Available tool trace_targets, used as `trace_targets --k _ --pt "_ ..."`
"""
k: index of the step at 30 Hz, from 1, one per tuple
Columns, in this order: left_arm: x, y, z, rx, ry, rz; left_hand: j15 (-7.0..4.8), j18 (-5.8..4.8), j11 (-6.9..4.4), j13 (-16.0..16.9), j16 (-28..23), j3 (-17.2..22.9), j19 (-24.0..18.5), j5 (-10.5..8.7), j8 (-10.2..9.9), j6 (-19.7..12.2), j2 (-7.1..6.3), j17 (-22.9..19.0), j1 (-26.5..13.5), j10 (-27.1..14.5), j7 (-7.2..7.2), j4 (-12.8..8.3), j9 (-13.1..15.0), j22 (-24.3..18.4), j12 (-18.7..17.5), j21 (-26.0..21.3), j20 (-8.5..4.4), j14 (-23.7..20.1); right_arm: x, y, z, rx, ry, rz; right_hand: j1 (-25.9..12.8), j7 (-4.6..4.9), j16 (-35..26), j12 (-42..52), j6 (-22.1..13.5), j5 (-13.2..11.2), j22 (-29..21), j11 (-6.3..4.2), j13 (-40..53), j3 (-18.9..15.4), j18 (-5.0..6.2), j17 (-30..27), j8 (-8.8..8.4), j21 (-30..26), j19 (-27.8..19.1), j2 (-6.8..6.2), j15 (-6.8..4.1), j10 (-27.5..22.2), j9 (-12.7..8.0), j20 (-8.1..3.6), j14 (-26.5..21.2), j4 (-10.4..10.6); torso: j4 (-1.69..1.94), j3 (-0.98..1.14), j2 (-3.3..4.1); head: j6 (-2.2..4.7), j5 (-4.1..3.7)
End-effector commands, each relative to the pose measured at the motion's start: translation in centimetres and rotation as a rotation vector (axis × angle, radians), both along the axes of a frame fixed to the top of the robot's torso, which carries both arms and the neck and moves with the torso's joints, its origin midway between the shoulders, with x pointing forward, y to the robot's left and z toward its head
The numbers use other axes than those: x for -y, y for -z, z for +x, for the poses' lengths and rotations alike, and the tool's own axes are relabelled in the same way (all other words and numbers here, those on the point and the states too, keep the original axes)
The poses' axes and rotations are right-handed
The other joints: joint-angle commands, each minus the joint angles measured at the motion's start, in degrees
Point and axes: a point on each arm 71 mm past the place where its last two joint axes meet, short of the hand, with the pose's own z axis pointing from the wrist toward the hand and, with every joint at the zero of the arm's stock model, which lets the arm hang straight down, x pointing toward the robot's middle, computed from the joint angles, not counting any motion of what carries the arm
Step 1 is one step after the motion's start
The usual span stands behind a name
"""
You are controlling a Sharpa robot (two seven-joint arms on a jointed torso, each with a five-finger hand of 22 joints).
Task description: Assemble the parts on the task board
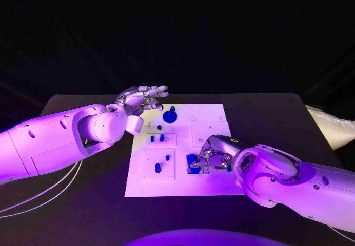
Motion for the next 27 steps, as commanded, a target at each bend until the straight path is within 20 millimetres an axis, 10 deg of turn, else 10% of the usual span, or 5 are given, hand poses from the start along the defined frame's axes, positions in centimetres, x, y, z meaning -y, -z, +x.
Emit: trace_targets --k 1,12,27 --pt "0.2 -0.1 -0.1 0.004 0.016 -0.012 -0.05 0.65 -0.15 0.1 -0.3 -0.3 0.1 -0.01 0.3 -0.4 0.54 -0.1 -0.1 -0.3 0.14 -0.1 0.0 -0.1 0.2 -0.2 0.38 -0.5 -0.1 0.8 -0.3 -0.017 -0.016 -0.03 0.6 -0.12 0.0 0.3 -0.1 -0.3 0.1 -0.24 0.2 0.6 -0.72 0.1 -0.41 -0.1 0.2 0.64 -0.24 0.2 0.0 -0.16 3.1 -0.6 -0.02 0.0 0.02 -0.07 0.06" --pt "0.2 -0.1 0.0 0.002 0.016 -0.011 -0.04 0.65 -0.14 0.1 -0.3 -0.4 0.1 0.0 0.3 -0.5 0.61 -0.1 -0.1 -0.4 0.15 -0.1 0.0 -0.1 0.2 -0.2 0.39 -0.5 -0.5 0.7 -0.4 -0.03 -0.016 0.037 -6.3 -0.33 0.7 1.3 0.4 2.8 1.1 -0.35 1.6 -2.1 -0.9 1.2 -0.24 0.4 0.8 1.74 -0.29 1.2 0.4 -0.16 3.4 4.6 -0.05 0.05 -0.01 -0.14 0.15" --pt "0.0 0.0 0.0 0.001 0.012 -0.009 -0.03 0.65 -0.13 0.1 -0.3 -0.5 0.1 0.0 0.3 -0.5 0.7 -0.1 -0.1 -0.4 0.16 0.0 0.0 -0.1 0.3 -0.3 0.4 -0.5 2.6 -0.9 -0.5 0.033 0.042 0.172 -2.3 0.6 -1.8 -5.8 -2.1 5.2 -2.1 0.37 -2.7 -2.5 -0.26 -2.2 -1.61 -1.2 -1.2 0.93 0.2 -1.8 0.2 0.1 2.6 2.8 -0.12 0.05 -0.07 0.03 0.11"
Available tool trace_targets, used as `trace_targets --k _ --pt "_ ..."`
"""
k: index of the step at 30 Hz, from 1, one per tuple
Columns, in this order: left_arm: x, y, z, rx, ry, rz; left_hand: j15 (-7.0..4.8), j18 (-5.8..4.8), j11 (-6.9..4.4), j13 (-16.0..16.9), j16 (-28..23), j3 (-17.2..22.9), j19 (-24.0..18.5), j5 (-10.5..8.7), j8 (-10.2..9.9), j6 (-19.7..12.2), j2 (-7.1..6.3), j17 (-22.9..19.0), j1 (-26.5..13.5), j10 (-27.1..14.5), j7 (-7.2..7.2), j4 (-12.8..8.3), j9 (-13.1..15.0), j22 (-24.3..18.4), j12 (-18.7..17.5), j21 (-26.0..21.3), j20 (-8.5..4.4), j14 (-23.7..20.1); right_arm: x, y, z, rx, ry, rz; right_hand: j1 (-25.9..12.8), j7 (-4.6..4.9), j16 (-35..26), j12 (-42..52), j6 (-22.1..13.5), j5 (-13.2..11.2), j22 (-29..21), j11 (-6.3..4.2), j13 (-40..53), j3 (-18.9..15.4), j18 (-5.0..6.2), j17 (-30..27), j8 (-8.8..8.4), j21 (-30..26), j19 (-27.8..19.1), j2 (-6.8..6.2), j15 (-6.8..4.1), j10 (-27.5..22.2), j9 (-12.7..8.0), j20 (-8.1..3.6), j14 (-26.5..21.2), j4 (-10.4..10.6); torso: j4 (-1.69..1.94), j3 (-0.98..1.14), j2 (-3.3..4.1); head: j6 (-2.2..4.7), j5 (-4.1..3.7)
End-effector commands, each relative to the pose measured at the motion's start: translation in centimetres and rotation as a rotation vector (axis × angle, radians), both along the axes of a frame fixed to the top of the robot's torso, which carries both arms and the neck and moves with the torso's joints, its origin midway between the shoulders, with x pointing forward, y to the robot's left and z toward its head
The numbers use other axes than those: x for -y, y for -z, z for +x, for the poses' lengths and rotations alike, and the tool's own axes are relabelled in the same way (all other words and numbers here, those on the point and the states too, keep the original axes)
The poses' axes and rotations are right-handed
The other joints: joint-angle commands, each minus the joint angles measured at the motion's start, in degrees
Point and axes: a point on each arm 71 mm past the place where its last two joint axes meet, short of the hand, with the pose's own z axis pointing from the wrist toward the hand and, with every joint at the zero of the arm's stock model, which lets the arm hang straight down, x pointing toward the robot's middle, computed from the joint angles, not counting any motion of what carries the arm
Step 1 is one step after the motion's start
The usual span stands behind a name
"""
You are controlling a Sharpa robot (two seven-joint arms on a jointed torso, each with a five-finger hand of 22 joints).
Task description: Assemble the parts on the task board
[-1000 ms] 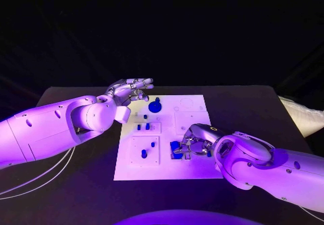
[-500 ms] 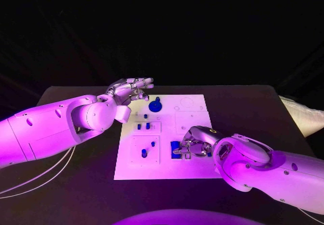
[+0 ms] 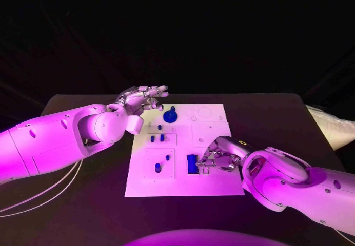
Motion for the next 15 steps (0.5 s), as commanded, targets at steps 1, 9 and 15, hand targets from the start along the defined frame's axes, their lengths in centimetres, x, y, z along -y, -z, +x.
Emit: trace_targets --k 1,9,15 --pt "0.1 -0.1 0.0 0.003 0.014 -0.011 -0.03 0.66 -0.13 0.1 -0.3 -0.5 0.1 0.0 0.3 -0.3 0.47 -0.1 0.1 -0.4 -0.05 0.0 0.0 -0.1 0.3 -0.3 0.4 -0.5 0.8 -1.2 0.0 0.033 0.011 0.123 1.7 0.38 -0.8 -2.9 -1.0 0.9 -1.2 0.37 -1.8 0.3 -0.19 -1.1 -0.64 -0.7 -0.9 0.14 0.29 -1.4 -0.2 0.21 2.5 -1.0 -0.05 -0.02 -0.05 0.14 -0.15" --pt "0.2 -0.1 0.0 0.004 0.015 -0.012 -0.02 0.66 -0.12 0.1 -0.3 -0.5 0.1 0.0 0.3 -0.3 0.51 -0.1 0.0 -0.5 -0.04 0.1 0.0 -0.1 0.3 -0.3 0.4 -0.5 4.9 -2.2 0.5 -0.016 0.039 0.035 7.1 1.41 -1.8 -9.4 -3.3 1.3 -2.4 1.12 -6.2 2.0 0.03 -2.0 -2.86 -1.4 -1.5 1.19 0.93 -4.0 -0.9 0.83 2.4 -4.3 -0.26 -0.08 -0.11 0.62 -0.96" --pt "0.2 0.0 -0.1 0.003 0.017 -0.013 -0.02 0.66 -0.12 0.1 -0.3 -0.5 0.1 0.0 0.3 -0.3 0.51 -0.1 0.0 -0.5 -0.04 0.1 0.0 -0.1 0.3 -0.3 0.4 -0.5 6.6 -1.7 0.7 -0.014 0.049 -0.097 7.0 1.51 -2.0 -11.0 -3.1 1.1 -2.5 1.23 -7.4 1.9 0.05 -2.2 -3.1 -1.5 -1.5 1.24 1.04 -4.5 -1.0 0.95 2.3 -4.3 -0.44 0.02 -0.18 0.72 -1.33"
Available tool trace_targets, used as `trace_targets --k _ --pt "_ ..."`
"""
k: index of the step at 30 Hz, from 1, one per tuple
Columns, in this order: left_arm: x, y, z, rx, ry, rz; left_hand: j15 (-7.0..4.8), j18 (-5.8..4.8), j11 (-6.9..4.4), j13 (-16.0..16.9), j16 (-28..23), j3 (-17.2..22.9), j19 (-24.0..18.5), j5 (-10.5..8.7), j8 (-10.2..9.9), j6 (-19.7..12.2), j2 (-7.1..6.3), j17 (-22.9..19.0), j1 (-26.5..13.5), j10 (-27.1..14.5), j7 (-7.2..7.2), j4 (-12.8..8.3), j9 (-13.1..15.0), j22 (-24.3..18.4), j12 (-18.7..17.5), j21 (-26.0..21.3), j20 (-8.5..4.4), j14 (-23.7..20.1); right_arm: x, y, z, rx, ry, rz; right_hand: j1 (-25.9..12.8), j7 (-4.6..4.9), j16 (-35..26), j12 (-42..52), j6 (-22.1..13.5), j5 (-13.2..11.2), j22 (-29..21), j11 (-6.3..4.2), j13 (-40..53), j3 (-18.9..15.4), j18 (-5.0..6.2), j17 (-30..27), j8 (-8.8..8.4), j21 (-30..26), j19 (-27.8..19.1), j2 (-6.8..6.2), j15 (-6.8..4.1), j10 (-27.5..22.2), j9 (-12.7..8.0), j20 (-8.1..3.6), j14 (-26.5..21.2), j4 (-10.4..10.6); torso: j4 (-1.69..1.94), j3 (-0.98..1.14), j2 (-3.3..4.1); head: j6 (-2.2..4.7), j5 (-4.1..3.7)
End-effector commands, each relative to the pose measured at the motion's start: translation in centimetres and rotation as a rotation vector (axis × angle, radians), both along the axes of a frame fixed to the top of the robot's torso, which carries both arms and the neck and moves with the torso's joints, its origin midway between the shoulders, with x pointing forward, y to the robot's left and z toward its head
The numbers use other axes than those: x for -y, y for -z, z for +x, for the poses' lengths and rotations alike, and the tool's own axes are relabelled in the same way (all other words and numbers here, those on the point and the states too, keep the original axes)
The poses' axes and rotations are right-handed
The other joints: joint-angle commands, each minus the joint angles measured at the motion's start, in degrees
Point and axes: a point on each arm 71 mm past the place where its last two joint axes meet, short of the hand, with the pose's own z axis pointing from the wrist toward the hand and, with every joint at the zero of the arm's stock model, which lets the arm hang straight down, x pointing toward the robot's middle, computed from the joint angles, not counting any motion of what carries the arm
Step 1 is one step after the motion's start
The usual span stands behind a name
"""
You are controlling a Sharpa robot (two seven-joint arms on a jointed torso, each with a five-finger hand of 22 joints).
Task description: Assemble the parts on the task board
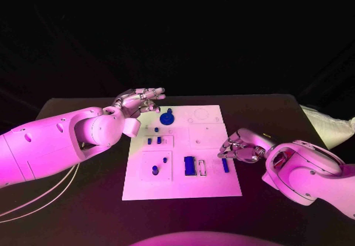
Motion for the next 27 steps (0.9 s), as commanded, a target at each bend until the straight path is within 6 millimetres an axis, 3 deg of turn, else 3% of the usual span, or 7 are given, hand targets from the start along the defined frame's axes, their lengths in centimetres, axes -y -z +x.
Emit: trace_targets --k 1,8,27 --pt "0.3 0.0 -0.1 0.004 0.018 -0.014 -0.02 0.65 -0.12 0.1 -0.3 -0.4 0.1 0.0 0.3 -0.3 0.51 -0.1 0.0 -0.5 -0.03 -0.1 0.0 -0.1 0.3 -0.3 0.4 -0.5 0.4 0.8 -0.1 -0.028 -0.034 -0.117 -0.1 0.16 -0.4 -0.5 -0.1 -0.2 0.0 0.02 -0.3 -0.3 0.06 0.0 -0.3 -0.3 -0.4 -0.1 0.43 -0.3 -0.1 0.15 2.1 0.0 -0.13 0.06 -0.06 0.11 -0.33" --pt "0.3 0.0 -0.1 0.003 0.02 -0.015 -0.02 0.65 -0.12 0.1 -0.3 -0.4 0.1 0.0 0.3 -0.3 0.51 -0.1 0.0 -0.5 -0.03 -0.1 0.0 -0.1 0.3 -0.3 0.4 -0.5 1.0 1.9 -0.1 -0.045 -0.011 -0.206 -2.5 -0.26 -0.4 -0.5 1.4 3.4 0.1 -0.26 -0.4 -1.3 0.05 0.1 -0.28 -0.4 -0.2 -0.01 0.26 0.4 0.1 0.1 2.3 2.0 0.03 0.01 -0.02 0.05 -0.82" --pt "0.2 0.1 -0.1 0.001 0.02 -0.015 -0.02 0.65 -0.12 0.1 -0.3 -0.4 0.1 0.0 0.3 -0.3 0.51 -0.1 0.0 -0.5 -0.03 -0.1 0.0 -0.1 0.3 -0.3 0.4 -0.5 0.2 3.0 -0.1 -0.03 -0.022 -0.297 -4.1 -0.45 -0.3 0.0 2.1 3.2 0.6 -0.39 -0.1 -2.5 -0.08 0.5 -0.31 -0.2 0.2 -0.71 0.16 1.1 0.3 -0.01 2.4 3.9 0.01 -0.01 0.02 -0.14 -0.64"
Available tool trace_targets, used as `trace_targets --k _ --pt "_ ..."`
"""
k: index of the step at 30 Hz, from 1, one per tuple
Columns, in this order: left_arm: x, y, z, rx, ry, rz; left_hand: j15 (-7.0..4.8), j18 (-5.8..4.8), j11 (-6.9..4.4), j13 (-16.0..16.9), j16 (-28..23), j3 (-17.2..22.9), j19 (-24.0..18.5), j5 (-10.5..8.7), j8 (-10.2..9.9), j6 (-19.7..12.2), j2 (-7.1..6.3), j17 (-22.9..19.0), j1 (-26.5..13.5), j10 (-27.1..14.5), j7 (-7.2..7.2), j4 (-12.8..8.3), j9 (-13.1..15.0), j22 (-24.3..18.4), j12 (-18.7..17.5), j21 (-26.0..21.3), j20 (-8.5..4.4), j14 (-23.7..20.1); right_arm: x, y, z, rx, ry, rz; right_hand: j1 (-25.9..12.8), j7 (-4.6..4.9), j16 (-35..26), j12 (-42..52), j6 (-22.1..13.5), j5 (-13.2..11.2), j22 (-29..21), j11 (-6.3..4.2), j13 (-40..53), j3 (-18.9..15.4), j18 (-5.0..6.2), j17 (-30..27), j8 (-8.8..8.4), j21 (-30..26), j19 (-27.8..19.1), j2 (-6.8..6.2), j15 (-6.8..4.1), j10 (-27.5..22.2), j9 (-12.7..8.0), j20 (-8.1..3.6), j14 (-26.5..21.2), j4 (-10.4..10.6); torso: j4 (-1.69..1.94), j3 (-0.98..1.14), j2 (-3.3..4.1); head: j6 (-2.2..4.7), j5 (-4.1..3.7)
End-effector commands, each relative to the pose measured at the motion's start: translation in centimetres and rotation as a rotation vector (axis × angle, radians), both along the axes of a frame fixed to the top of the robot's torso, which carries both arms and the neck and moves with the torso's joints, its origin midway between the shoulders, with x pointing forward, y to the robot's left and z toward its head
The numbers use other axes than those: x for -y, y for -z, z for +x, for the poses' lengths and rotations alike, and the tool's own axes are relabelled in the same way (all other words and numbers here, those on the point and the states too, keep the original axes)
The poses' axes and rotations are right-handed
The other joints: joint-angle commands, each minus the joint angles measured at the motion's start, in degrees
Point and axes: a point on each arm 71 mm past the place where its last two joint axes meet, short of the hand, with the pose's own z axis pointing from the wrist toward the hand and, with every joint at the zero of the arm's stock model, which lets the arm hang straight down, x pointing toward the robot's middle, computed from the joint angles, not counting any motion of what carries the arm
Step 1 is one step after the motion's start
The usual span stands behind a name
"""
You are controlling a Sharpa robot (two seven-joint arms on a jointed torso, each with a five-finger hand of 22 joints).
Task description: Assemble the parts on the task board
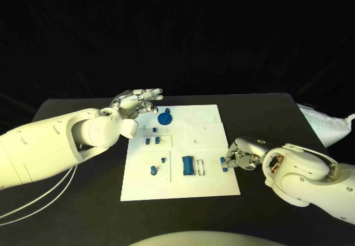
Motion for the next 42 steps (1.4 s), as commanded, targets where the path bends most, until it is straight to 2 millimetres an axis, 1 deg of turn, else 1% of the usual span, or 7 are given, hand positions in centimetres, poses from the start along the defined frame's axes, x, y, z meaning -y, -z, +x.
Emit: trace_targets --k 1,8,15,24,28,32,42 --pt "0.2 -0.1 -0.1 0.005 0.018 -0.014 -0.02 0.66 -0.11 0.1 -0.3 -0.4 0.1 0.0 0.3 -0.3 0.51 -0.1 0.0 -0.5 -0.03 -0.1 0.0 -0.1 0.3 -0.3 0.4 -0.5 -0.2 0.4 0.0 0.004 -0.011 -0.057 -0.6 -0.06 0.0 0.4 0.5 -0.2 0.1 -0.18 0.1 -0.1 -0.08 0.1 -0.32 0.1 0.2 -0.09 0.16 0.5 0.1 -0.02 2.4 0.4 0.0 0.01 0.01 -0.07 0.06" --pt "0.2 -0.1 -0.1 0.005 0.02 -0.015 -0.02 0.66 -0.11 0.1 -0.3 -0.4 0.1 0.0 0.3 -0.3 0.51 -0.1 0.0 -0.5 -0.03 -0.1 0.0 -0.1 0.3 -0.3 0.4 -0.5 -0.7 1.2 0.3 -0.003 -0.008 -0.107 1.8 -0.28 -0.1 0.3 0.7 -1.6 0.0 -0.42 0.1 0.8 -0.06 0.1 -0.4 0.0 0.2 0.39 -0.07 0.5 0.2 -0.17 2.4 -0.4 0.04 0.02 -0.02 -0.29 0.18" --pt "0.2 -0.1 -0.1 0.004 0.02 -0.014 -0.02 0.66 -0.11 0.1 -0.3 -0.4 0.1 0.0 0.3 -0.3 0.51 -0.1 0.0 -0.5 -0.03 -0.1 0.0 -0.1 0.3 -0.3 0.4 -0.5 -1.3 1.9 0.2 -0.013 -0.044 -0.184 5.7 -0.37 -0.2 -0.1 0.9 -7.7 0.0 -0.55 0.0 3.0 -0.08 0.1 -0.66 -0.1 0.2 0.95 -0.2 0.5 0.3 -0.33 2.4 -2.5 -0.05 0.03 -0.01 -0.45 0.38" --pt "0.2 -0.1 -0.1 0.003 0.021 -0.014 -0.02 0.66 -0.11 0.1 -0.3 -0.4 0.1 0.0 0.3 -0.3 0.51 -0.1 0.0 -0.5 -0.03 -0.1 0.0 -0.1 0.3 -0.3 0.4 -0.5 -2.4 2.6 -0.3 -0.017 -0.121 -0.288 10.6 -0.52 -0.3 -0.9 1.2 -11.4 0.1 -0.76 -0.3 6.8 -0.12 0.2 -1.0 -0.2 0.2 0.75 -0.36 0.2 0.3 -0.5 2.4 -6.1 0.04 0.0 -0.07 -0.54 0.2" --pt "0.2 -0.1 -0.1 0.002 0.021 -0.014 -0.02 0.66 -0.11 0.1 -0.3 -0.4 0.1 0.0 0.3 -0.3 0.51 -0.1 0.0 -0.5 -0.03 -0.1 0.0 -0.1 0.3 -0.3 0.4 -0.5 -2.7 2.7 -0.4 -0.013 -0.138 -0.304 10.6 -0.47 -0.4 -1.1 1.2 -11.2 0.1 -0.73 -0.4 7.1 -0.13 0.2 -1.07 -0.2 0.2 0.6 -0.35 0.1 0.2 -0.49 2.4 -6.2 -0.02 0.01 -0.09 -0.51 0.24" --pt "0.2 -0.1 -0.1 0.002 0.021 -0.014 -0.02 0.66 -0.11 0.1 -0.3 -0.4 0.1 0.0 0.3 -0.3 0.51 -0.1 0.0 -0.5 -0.03 -0.1 0.0 -0.1 0.3 -0.3 0.4 -0.5 -2.8 2.5 -0.5 -0.001 -0.133 -0.288 9.8 -0.52 -0.3 -1.1 1.4 -9.0 0.2 -0.69 -0.4 7.9 -0.14 0.3 -1.28 -0.1 0.3 0.29 -0.33 0.3 0.2 -0.46 2.4 -6.0 -0.01 0.01 -0.07 -0.47 0.24" --pt "0.3 -0.1 -0.1 0.002 0.021 -0.014 -0.01 0.66 -0.11 0.1 -0.2 -0.5 0.1 0.0 0.3 -0.4 0.54 -0.1 0.1 -0.6 -0.03 -0.1 0.0 -0.1 0.4 -0.4 0.41 -0.5 -2.8 1.5 -0.8 0.022 -0.032 -0.078 7.1 -0.84 0.5 -0.3 1.7 -0.1 1.3 -0.96 0.3 11.8 -0.34 1.6 -1.85 0.4 1.0 -0.56 -0.54 1.3 0.0 -0.72 2.7 -4.1 0.02 0.0 -0.07 -0.36 0.3"
